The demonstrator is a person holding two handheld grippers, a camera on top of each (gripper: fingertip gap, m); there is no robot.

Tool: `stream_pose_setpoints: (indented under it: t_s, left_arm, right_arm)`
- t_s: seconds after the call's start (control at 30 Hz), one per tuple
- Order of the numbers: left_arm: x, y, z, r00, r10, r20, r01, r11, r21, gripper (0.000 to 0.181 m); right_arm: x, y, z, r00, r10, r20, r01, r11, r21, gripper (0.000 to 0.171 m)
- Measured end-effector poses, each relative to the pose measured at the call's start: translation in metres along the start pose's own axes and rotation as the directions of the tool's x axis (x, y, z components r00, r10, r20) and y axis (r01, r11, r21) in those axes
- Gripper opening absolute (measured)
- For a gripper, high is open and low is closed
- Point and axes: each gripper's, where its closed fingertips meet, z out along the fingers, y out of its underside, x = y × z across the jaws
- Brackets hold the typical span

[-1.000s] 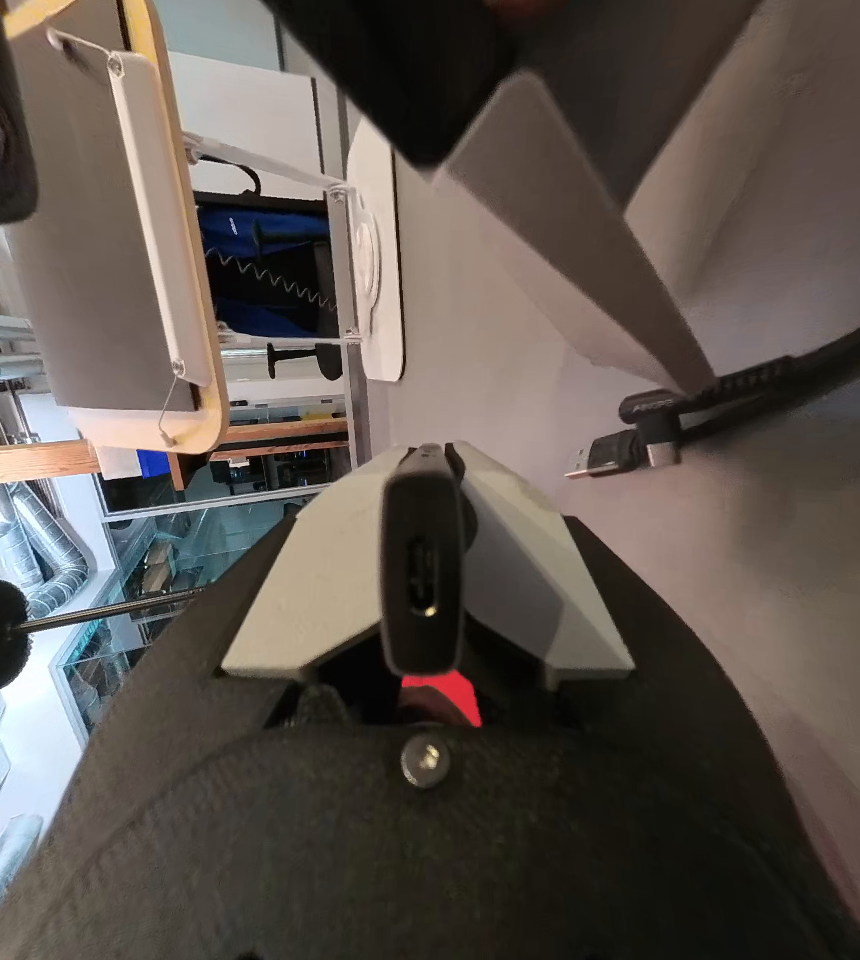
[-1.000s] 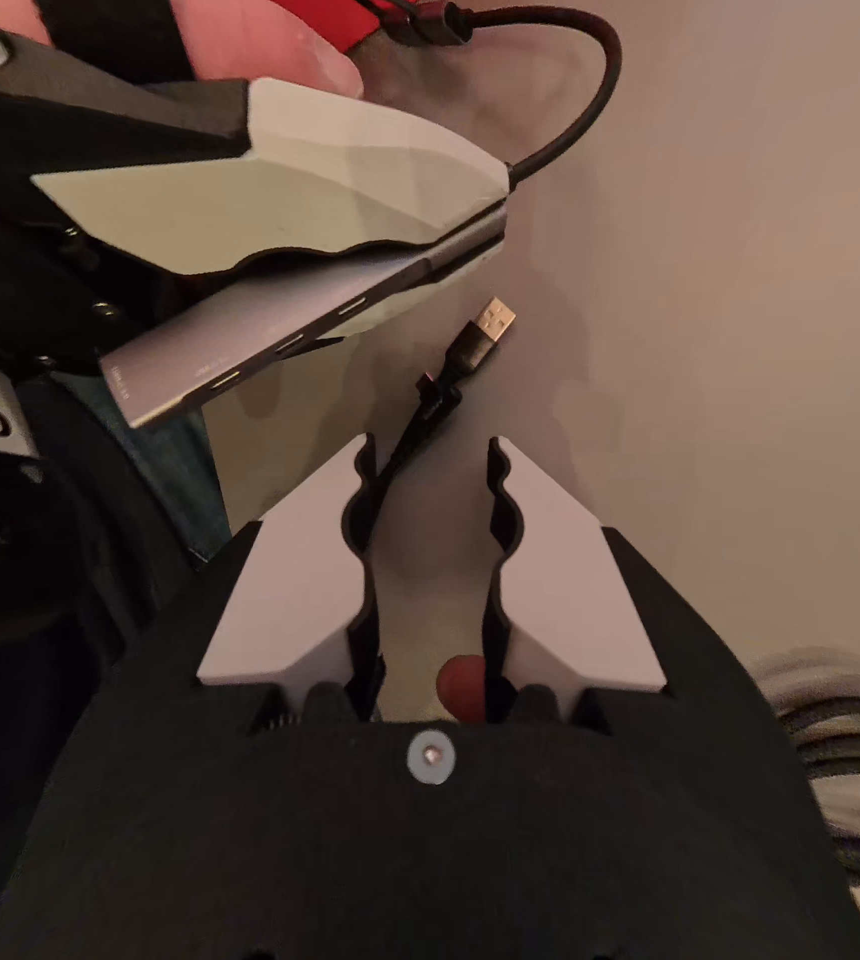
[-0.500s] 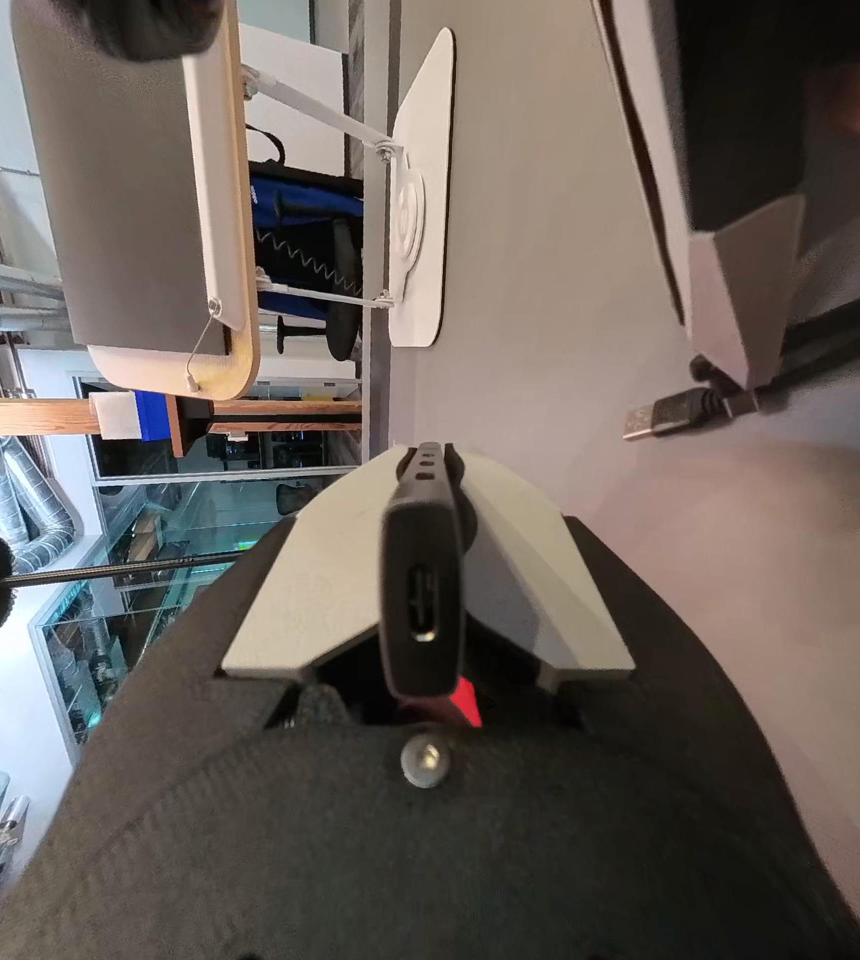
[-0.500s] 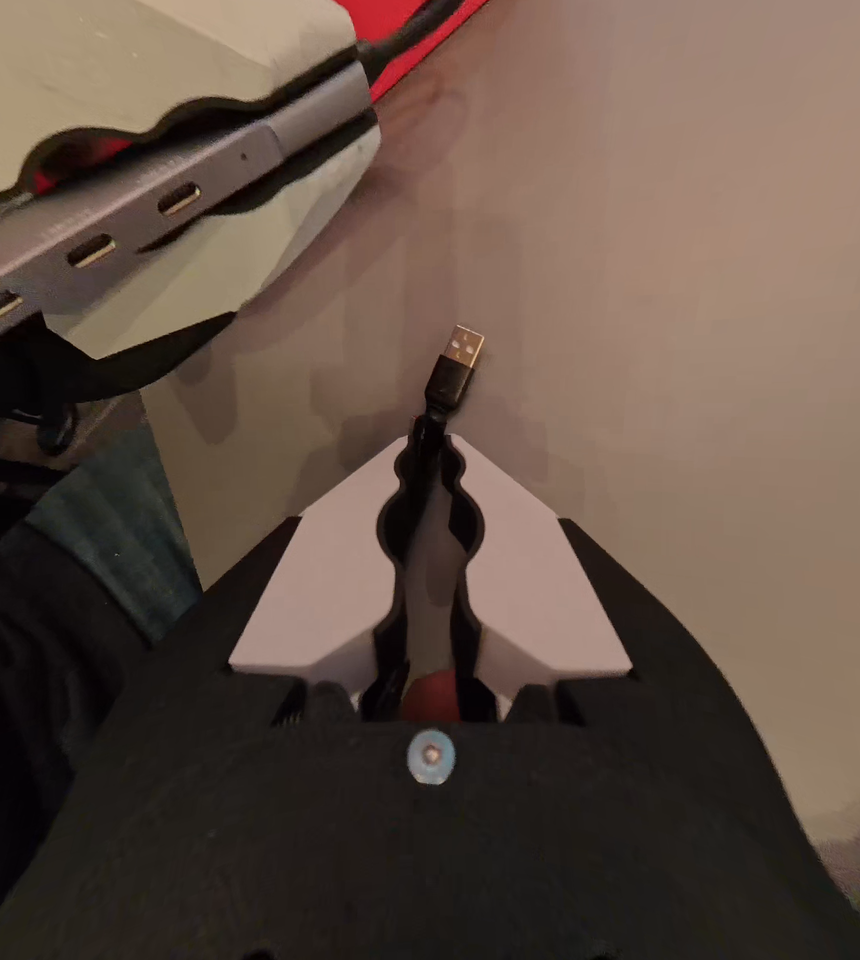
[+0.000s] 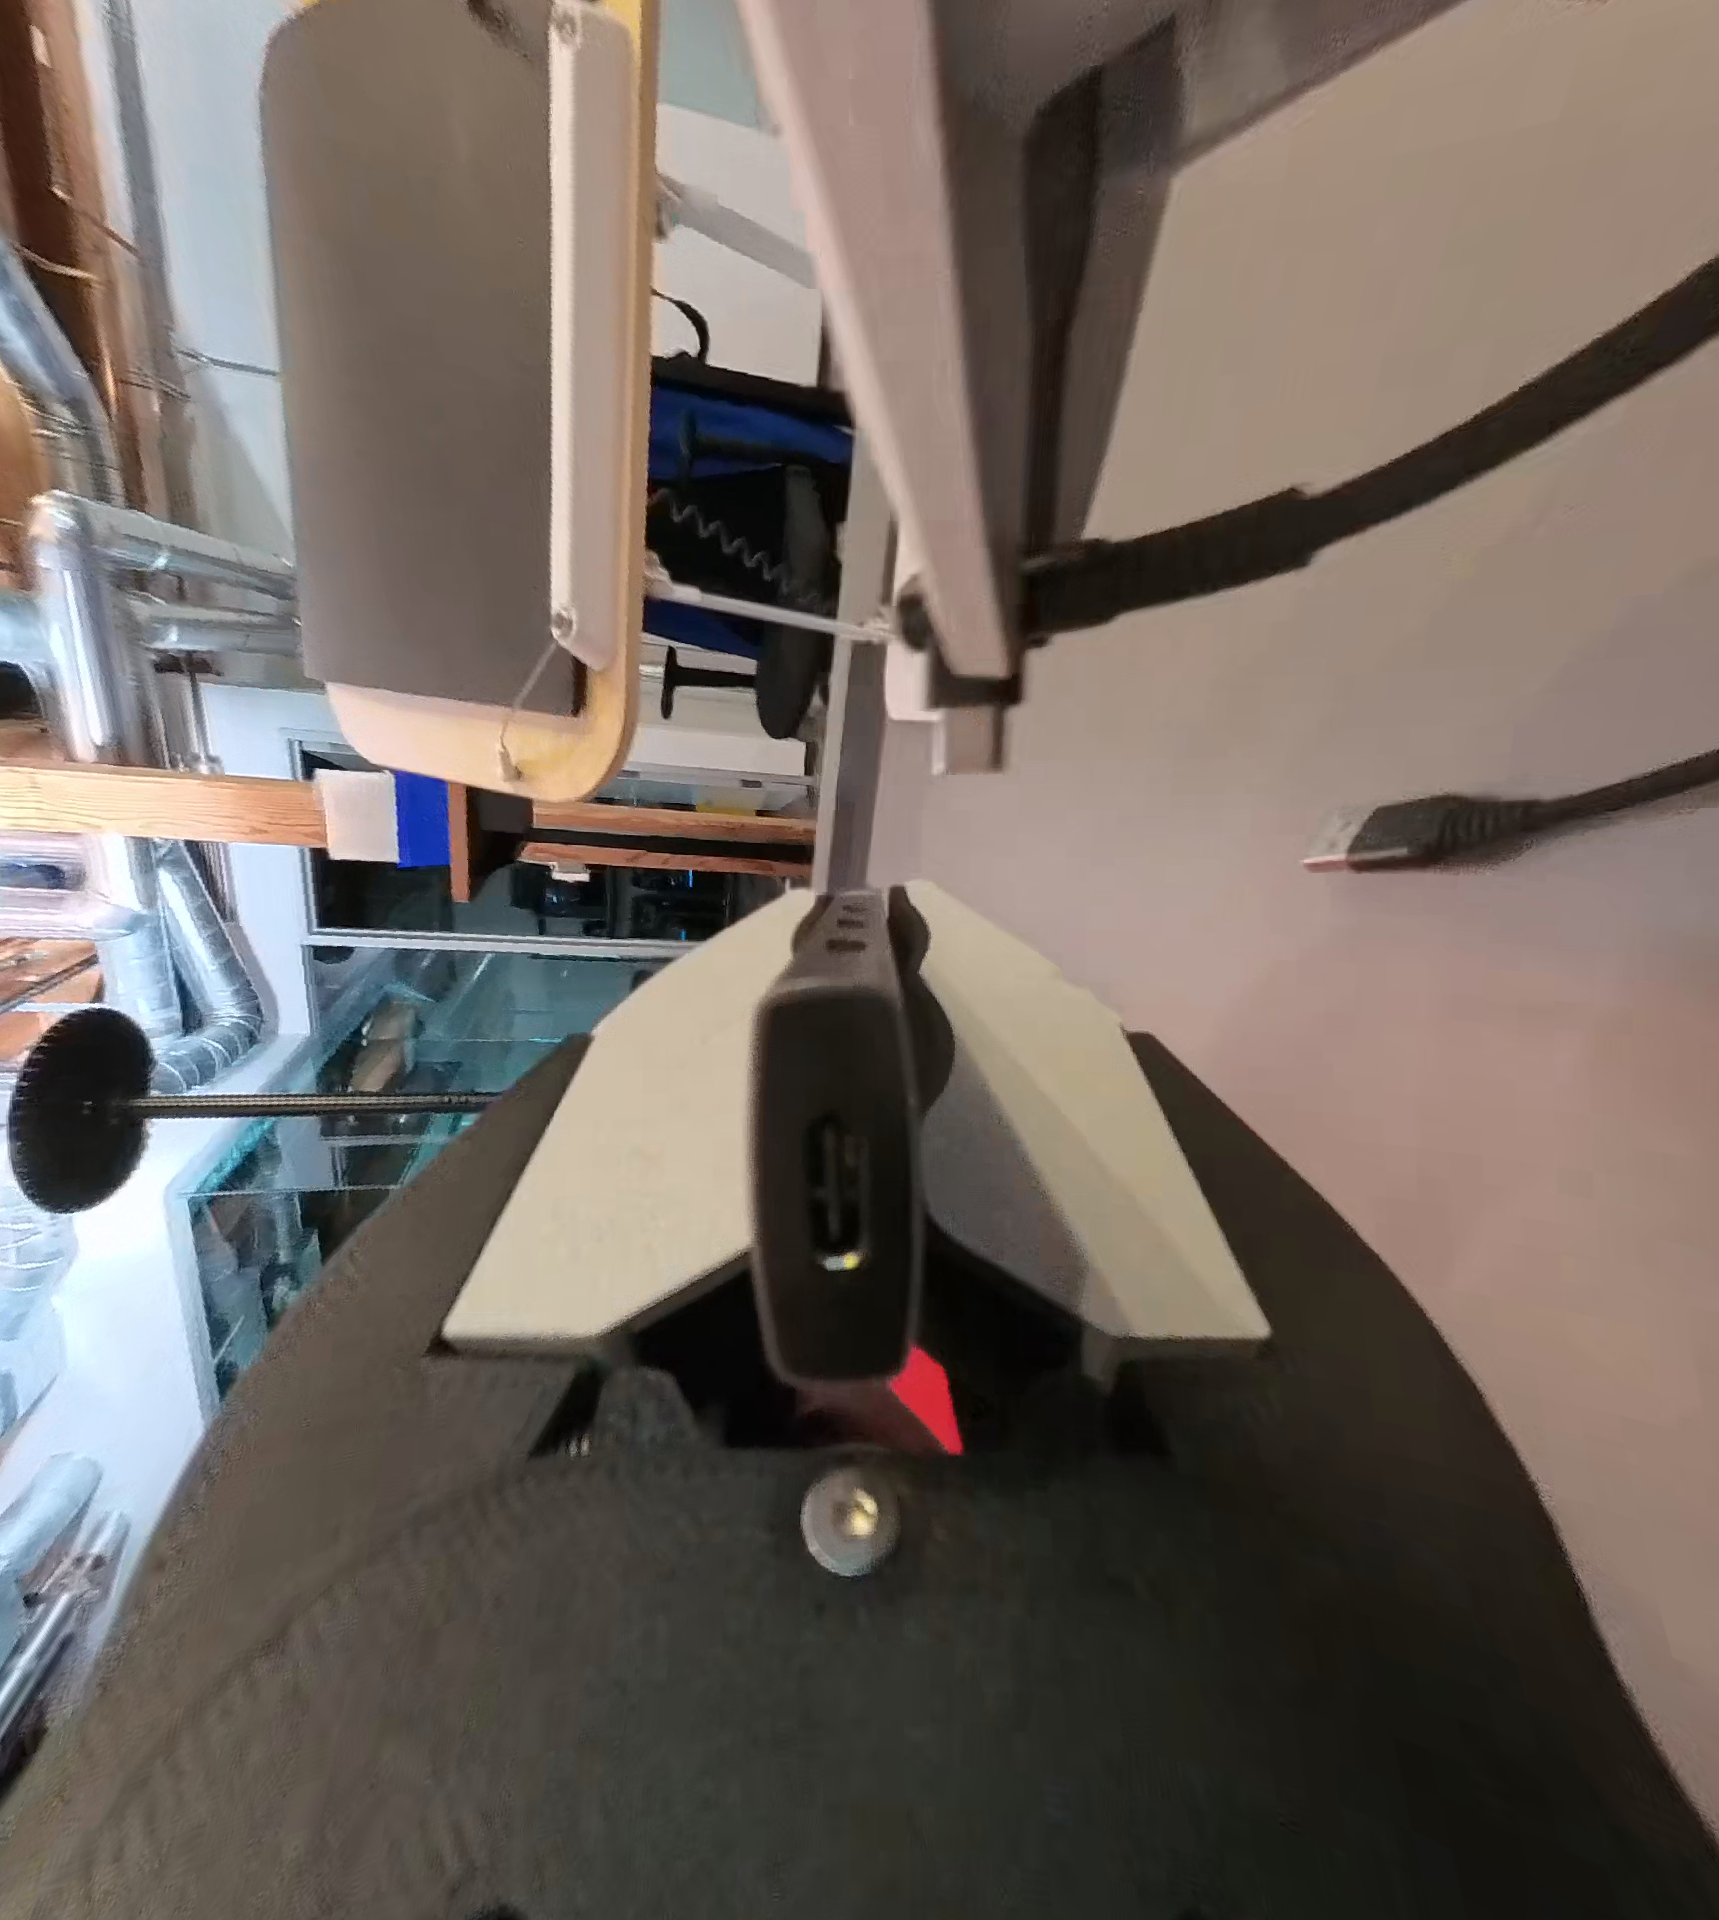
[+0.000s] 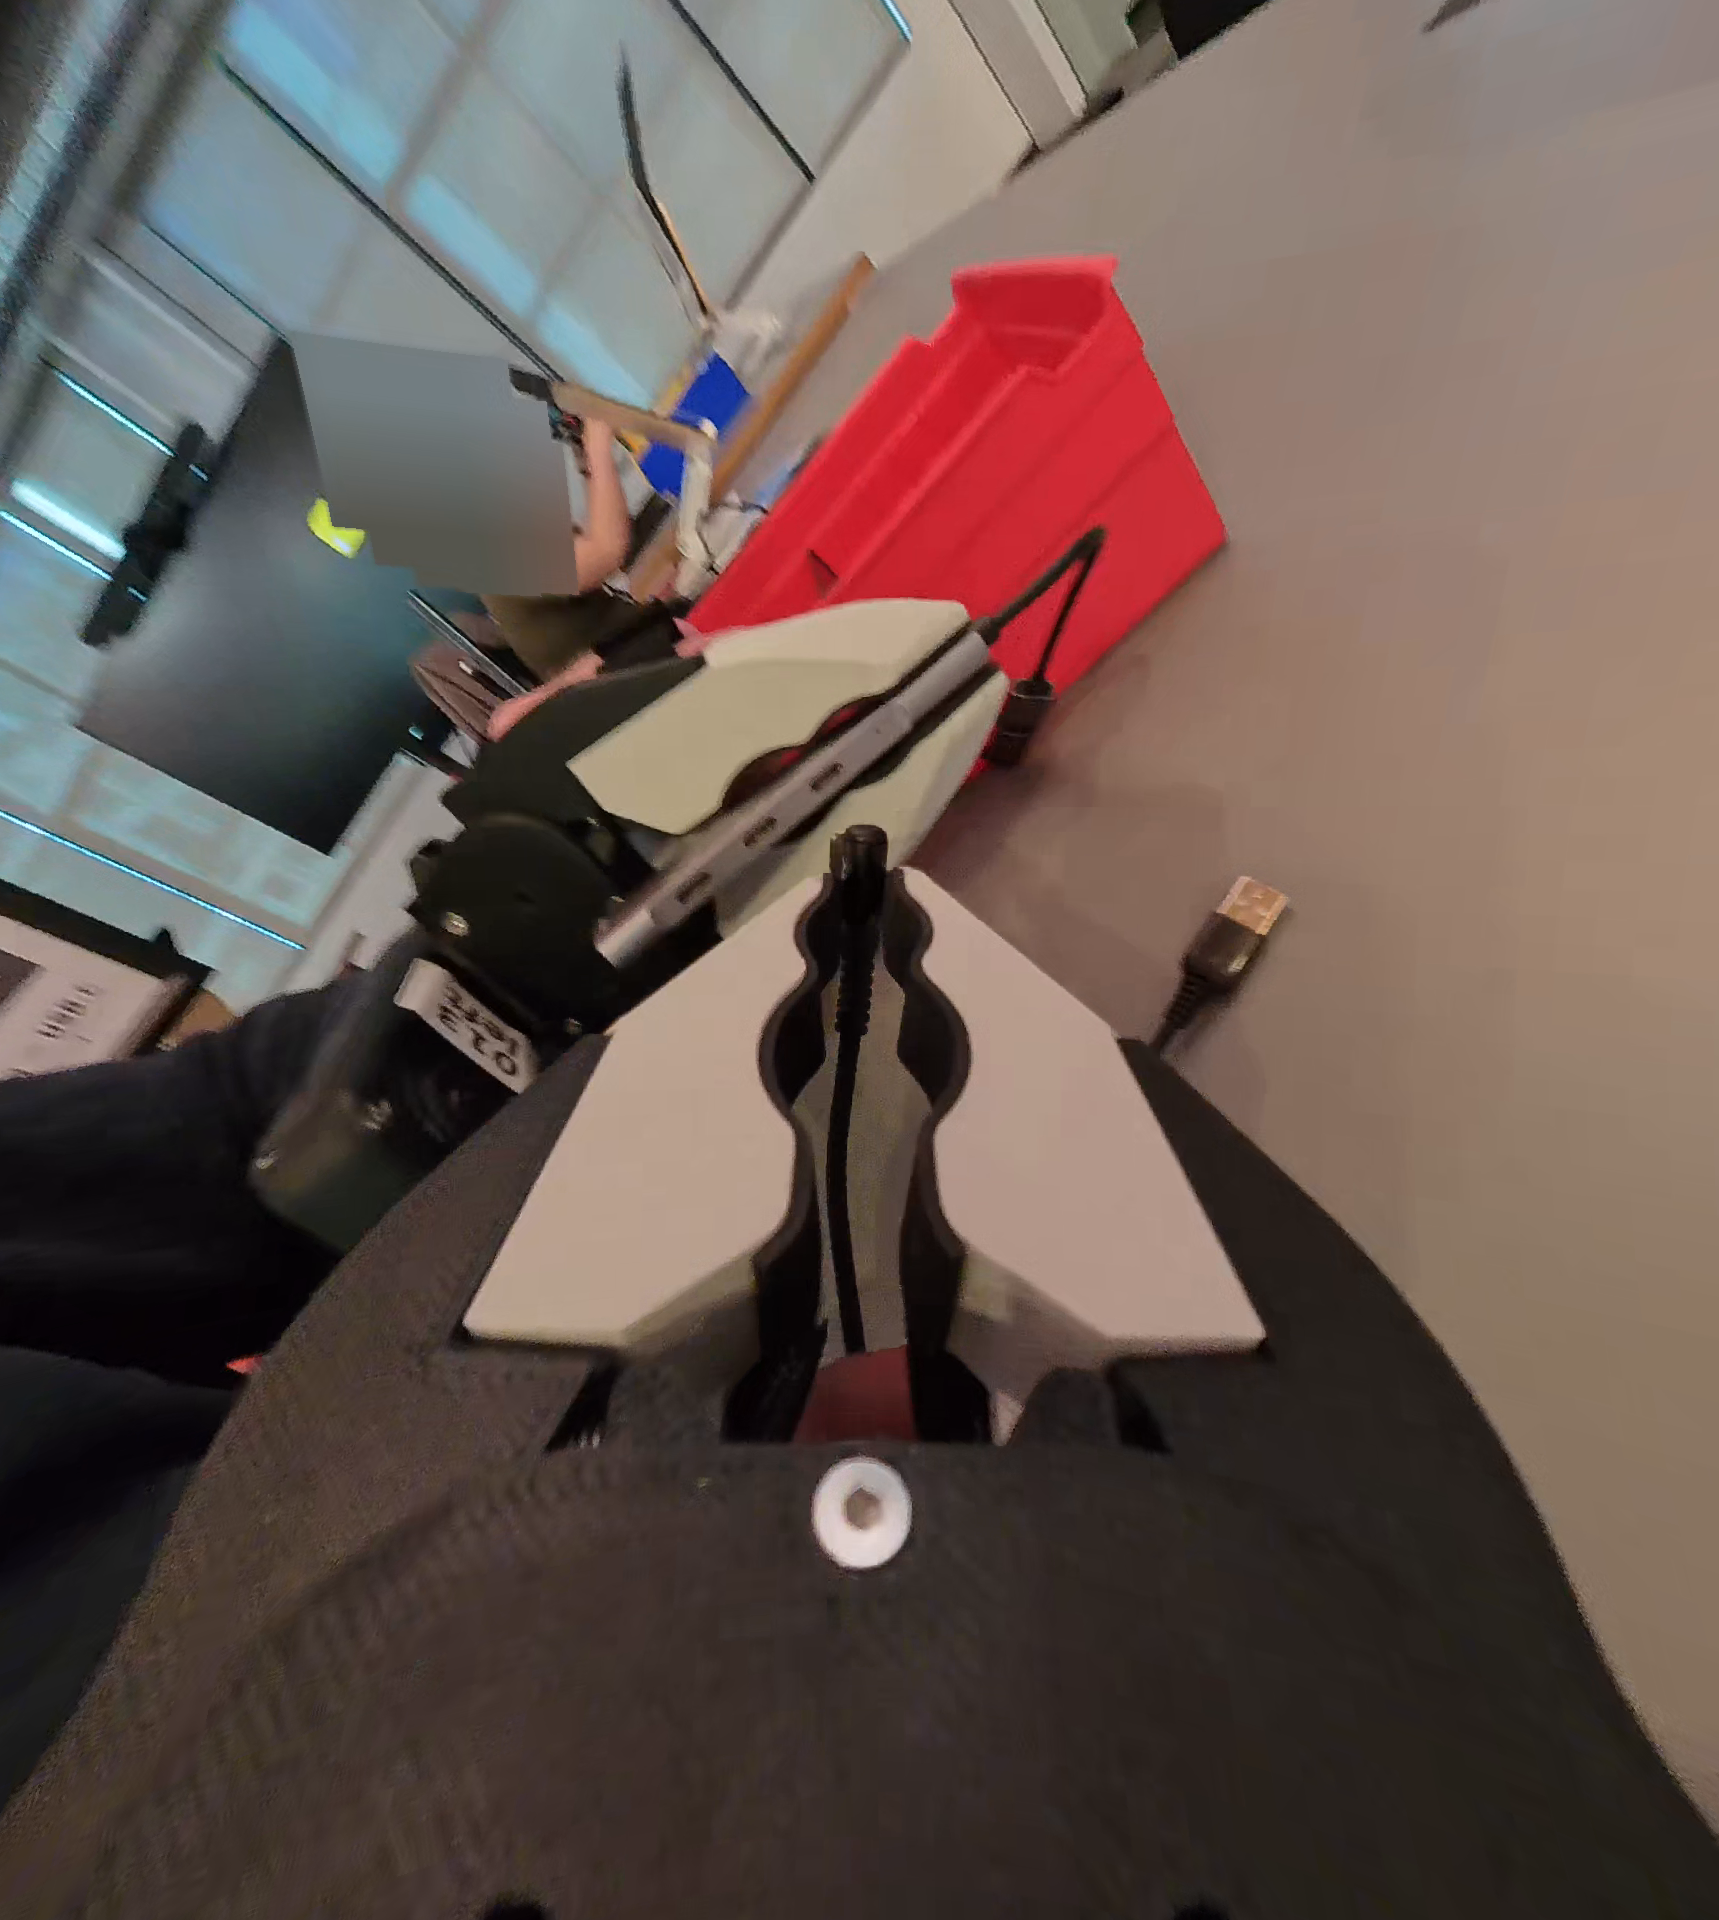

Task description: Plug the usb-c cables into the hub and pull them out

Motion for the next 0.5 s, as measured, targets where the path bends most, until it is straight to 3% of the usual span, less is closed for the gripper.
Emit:
stream_pose_setpoints:
  t_s: [0.23, 0.37, 0.5]
  left_arm:
    - [-0.005, -0.009, 0.003, 0.993, -0.111, -0.034, 0.112, 0.993, 0.043, 0.01]
    - [0.01, -0.014, 0.001, 0.947, -0.2, -0.251, 0.228, 0.969, 0.089, 0.01]
    - [0.004, -0.027, -0.004, 0.875, -0.278, -0.395, 0.356, 0.924, 0.138, 0.01]
  right_arm:
    - [-0.019, -0.017, -0.004, 0.996, -0.047, 0.07, 0.037, 0.99, 0.137, 0.005]
    - [-0.03, -0.032, -0.014, 0.941, -0.337, 0.004, 0.333, 0.932, 0.141, 0.005]
    - [-0.043, -0.036, -0.018, 0.752, -0.658, -0.036, 0.659, 0.75, 0.057, 0.005]
